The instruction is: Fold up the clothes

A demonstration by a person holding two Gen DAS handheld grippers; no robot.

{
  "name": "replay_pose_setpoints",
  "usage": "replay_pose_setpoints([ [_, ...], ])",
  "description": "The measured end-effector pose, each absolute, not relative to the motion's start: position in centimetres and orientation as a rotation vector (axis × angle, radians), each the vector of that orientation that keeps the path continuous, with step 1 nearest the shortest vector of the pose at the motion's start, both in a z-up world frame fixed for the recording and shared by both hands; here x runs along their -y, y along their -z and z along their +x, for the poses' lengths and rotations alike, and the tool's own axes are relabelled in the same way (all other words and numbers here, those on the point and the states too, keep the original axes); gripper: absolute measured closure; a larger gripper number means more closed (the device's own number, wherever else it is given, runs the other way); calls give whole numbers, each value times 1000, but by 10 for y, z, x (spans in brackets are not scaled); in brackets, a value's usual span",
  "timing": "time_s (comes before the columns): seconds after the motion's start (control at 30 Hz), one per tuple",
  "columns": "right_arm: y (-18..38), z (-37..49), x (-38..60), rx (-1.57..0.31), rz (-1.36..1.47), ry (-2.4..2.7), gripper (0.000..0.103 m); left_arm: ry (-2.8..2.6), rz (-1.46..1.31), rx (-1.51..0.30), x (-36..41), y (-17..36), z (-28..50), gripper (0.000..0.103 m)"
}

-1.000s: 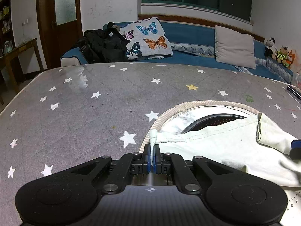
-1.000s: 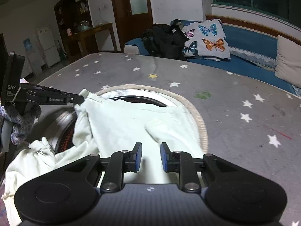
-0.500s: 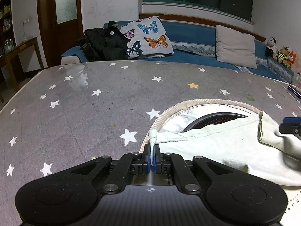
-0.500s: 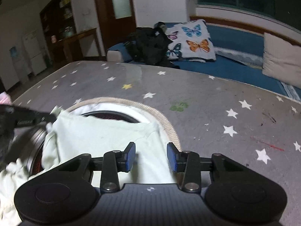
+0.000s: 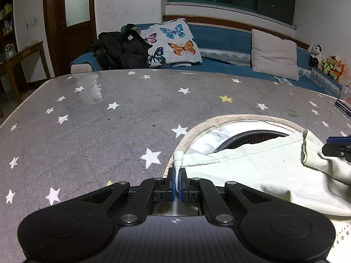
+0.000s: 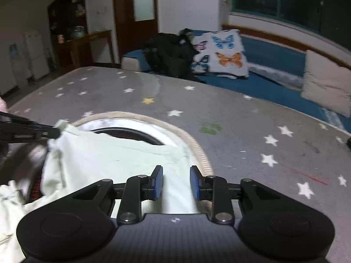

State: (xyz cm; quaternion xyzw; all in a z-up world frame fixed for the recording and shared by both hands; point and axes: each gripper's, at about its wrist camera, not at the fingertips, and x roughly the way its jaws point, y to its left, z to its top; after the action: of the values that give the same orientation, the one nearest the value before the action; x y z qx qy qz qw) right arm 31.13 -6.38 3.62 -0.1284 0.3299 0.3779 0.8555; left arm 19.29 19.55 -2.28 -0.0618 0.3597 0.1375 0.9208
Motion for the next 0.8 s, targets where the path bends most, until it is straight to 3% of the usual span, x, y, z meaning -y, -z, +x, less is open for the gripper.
replay_pose_setpoints([
  [0.2,-24,324,58,-737,-274,-809,77,-284,-133,-737,-196,23,192,100],
  [0.23,-22,325,59,-741,-269,-812,81,-284,-132,-736,-196,23,192,100],
  [0.27,-22,324,59,-738,-271,-820,95,-283,-131,-736,-196,23,192,100],
  [0.3,-24,322,61,-733,-269,-825,100,-283,-130,-736,-196,23,192,100],
  [0.8,-90,370,146,-558,-90,-509,102,-263,3,-531,-190,-44,243,100],
])
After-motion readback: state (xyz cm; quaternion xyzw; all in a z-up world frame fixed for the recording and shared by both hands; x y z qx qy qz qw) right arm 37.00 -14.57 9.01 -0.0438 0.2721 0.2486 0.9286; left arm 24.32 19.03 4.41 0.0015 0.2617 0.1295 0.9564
